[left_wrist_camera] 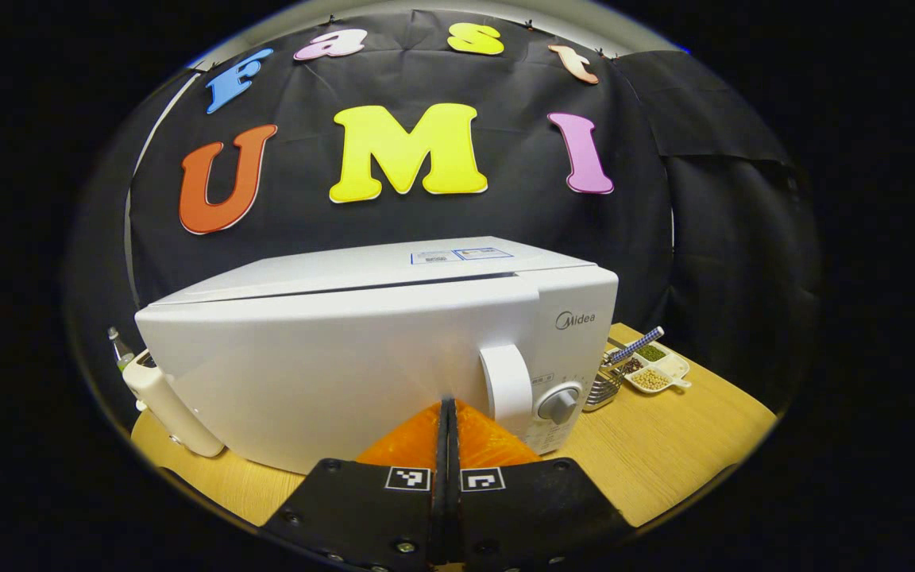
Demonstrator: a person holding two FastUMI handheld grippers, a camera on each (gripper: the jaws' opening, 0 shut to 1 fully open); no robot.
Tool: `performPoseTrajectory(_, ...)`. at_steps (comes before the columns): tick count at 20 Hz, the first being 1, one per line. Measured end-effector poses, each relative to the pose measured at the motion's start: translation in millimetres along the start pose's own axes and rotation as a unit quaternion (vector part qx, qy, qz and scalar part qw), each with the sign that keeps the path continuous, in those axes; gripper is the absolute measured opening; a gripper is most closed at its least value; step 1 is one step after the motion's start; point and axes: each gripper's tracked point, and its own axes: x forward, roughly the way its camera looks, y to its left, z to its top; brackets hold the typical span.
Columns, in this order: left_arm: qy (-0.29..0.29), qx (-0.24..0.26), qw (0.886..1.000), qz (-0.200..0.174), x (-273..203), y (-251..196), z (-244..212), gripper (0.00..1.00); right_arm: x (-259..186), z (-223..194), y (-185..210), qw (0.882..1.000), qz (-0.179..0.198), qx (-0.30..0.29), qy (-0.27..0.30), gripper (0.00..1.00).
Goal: Open the microwave oven with the left hand, put the food in, and close the microwave oven.
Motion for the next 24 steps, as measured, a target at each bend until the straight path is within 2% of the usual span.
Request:
performPoseTrajectory(3, 0.000, -0.002, 1.000, 0.001, 0.2, -0.6, -0.3, 0.00, -0.7, -2.8, 1.1, 1.000, 0.002, 0.006, 0.002, 0.92)
performPoseTrajectory(4, 0.000, -0.003, 1.000, 0.003, 2.8, 0.0, 0.7, 0.00, -0.6, -4.1, 1.9, 1.000, 0.002, 0.008, 0.004, 1.00)
performPoseTrajectory(9, 0.019, -0.017, 1.000, 0.012, 12.4, 1.5, -1.8, 0.00, -10.3, -8.9, 9.0, 1.000, 0.007, 0.010, 0.005, 1.00)
performPoseTrajectory(14, 0.036, -0.040, 0.998, 0.012, -24.9, 9.0, -14.4, 0.00, -25.5, -7.3, 7.3, 1.000, 0.001, 0.000, -0.011, 1.00)
performPoseTrajectory(16, 0.042, -0.033, 0.999, 0.010, -50.8, 16.4, -23.5, 0.00, -30.7, -7.7, 9.6, 1.000, 0.001, -0.002, -0.017, 1.00)
performPoseTrajectory(17, 0.046, -0.019, 0.999, 0.013, -70.7, 22.4, -27.8, 0.00, -34.0, -8.5, 11.6, 1.000, 0.001, -0.002, -0.019, 0.92)
performPoseTrajectory(18, 0.057, -0.009, 0.998, 0.013, -78.4, 26.4, -38.4, 0.28, -35.8, -9.5, 14.1, 1.000, 0.002, -0.003, -0.021, 1.00)
performPoseTrajectory(19, 0.070, -0.003, 0.998, 0.007, -94.4, 27.2, -47.8, 0.22, -38.1, -11.7, 15.8, 1.000, -0.001, -0.008, -0.022, 1.00)
performPoseTrajectory(21, 0.079, 0.007, 0.997, 0.018, -118.4, 38.4, -58.1, 0.97, -40.3, -19.8, 23.1, 1.000, 0.003, -0.015, -0.023, 1.00)
performPoseTrajectory(23, 0.086, 0.002, 0.996, 0.026, -158.6, 48.2, -53.5, 0.96, -40.8, -27.5, 34.2, 1.000, 0.009, -0.022, -0.020, 1.00)
performPoseTrajectory(24, 0.077, -0.004, 0.997, 0.027, -178.3, 51.6, -43.1, 0.96, -40.4, -29.7, 41.3, 0.999, 0.013, -0.024, -0.020, 0.92)
